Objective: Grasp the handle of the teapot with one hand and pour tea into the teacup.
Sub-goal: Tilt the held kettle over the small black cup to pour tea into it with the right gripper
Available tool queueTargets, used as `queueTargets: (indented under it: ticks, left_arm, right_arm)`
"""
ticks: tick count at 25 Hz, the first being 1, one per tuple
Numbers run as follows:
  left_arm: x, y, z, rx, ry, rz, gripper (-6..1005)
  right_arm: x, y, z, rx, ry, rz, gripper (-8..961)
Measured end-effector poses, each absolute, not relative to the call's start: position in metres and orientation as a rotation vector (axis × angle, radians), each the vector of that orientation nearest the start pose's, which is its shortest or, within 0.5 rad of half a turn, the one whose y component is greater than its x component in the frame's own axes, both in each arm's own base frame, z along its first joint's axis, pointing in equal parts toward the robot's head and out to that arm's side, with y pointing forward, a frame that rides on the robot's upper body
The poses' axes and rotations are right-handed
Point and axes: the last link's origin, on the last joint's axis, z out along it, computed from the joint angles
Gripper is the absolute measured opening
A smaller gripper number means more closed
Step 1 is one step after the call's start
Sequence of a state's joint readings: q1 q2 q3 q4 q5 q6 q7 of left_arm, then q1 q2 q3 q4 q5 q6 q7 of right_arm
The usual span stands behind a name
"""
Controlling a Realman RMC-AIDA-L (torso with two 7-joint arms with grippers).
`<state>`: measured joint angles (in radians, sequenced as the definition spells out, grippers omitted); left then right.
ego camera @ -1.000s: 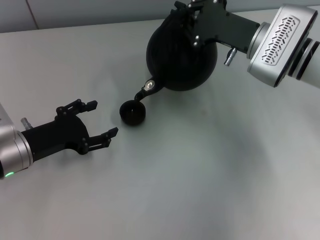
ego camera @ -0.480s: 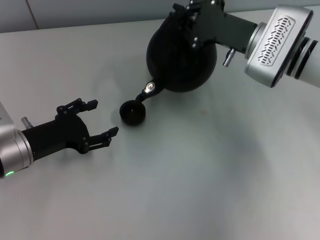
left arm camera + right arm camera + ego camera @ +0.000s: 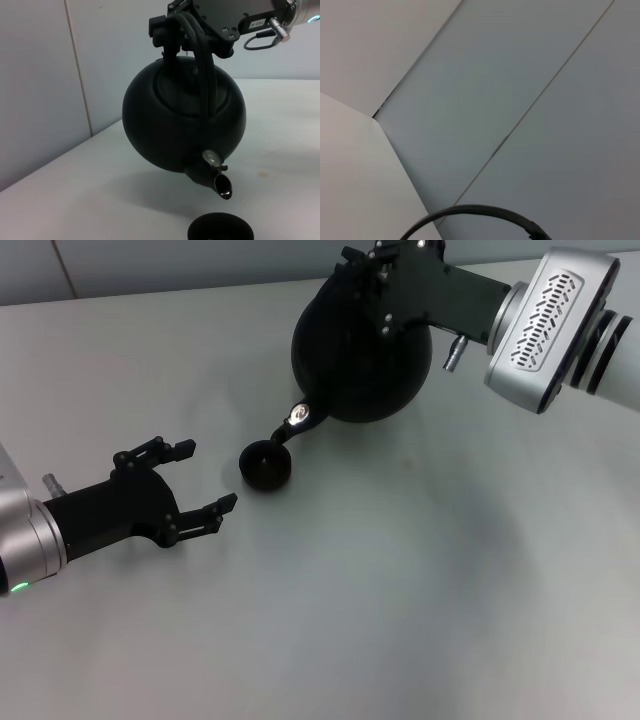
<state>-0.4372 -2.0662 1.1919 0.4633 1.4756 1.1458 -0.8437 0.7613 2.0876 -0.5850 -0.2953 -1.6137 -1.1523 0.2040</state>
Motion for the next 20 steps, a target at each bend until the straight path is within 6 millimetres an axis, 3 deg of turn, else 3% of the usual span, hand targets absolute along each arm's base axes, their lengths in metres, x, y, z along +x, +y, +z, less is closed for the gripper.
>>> queueTargets:
  ticks: [20]
  left_arm:
    - [-0.2870, 0.3221, -0.0578, -2.591, -0.247, -0.509, 860]
  right_arm:
    - [0.2144, 0.4166, -0.0285, -2.216, -0.430, 0.416, 80]
